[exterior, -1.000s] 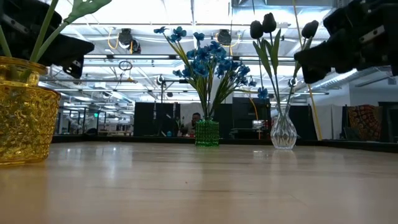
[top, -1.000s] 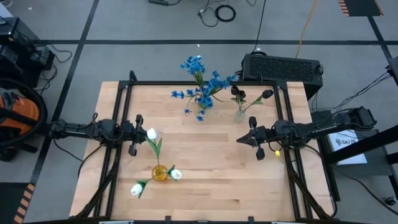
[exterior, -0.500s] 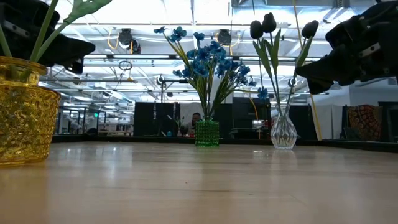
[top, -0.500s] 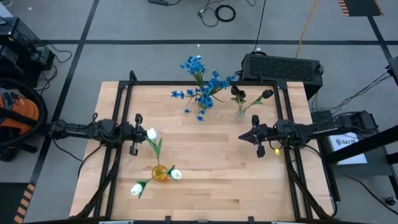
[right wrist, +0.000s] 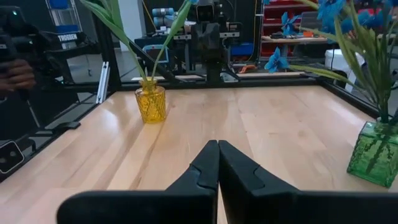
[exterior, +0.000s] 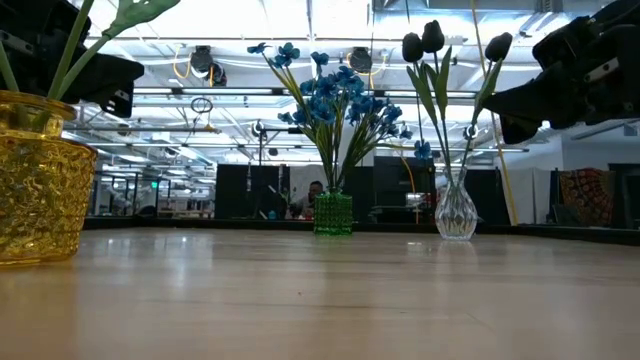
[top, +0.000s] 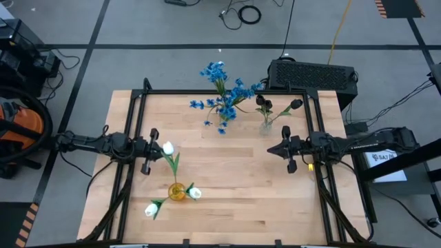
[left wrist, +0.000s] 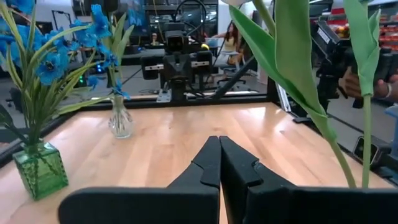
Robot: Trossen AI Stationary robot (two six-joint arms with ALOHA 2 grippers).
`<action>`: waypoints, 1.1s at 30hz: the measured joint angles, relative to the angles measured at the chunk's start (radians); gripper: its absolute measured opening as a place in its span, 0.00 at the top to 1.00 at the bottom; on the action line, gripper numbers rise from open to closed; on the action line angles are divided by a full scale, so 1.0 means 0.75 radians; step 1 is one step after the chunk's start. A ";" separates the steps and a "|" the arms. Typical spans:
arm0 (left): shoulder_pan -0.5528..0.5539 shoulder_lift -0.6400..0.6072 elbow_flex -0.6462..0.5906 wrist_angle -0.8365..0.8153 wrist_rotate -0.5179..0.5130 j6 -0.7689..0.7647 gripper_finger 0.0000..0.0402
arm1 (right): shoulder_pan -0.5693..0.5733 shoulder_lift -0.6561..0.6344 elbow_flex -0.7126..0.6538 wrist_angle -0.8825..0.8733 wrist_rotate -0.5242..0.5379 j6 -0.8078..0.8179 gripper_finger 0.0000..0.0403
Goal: Sort flowers into vase by color
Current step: Return to Home Position
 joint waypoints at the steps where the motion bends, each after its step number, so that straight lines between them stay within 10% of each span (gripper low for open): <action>1: 0.000 0.000 0.000 0.000 -0.003 0.013 1.00 | 0.000 -0.023 0.000 -0.018 0.003 0.000 1.00; 33: 0.002 0.000 0.000 0.009 -0.069 0.028 1.00 | 0.000 -0.643 0.001 -0.491 0.035 0.030 1.00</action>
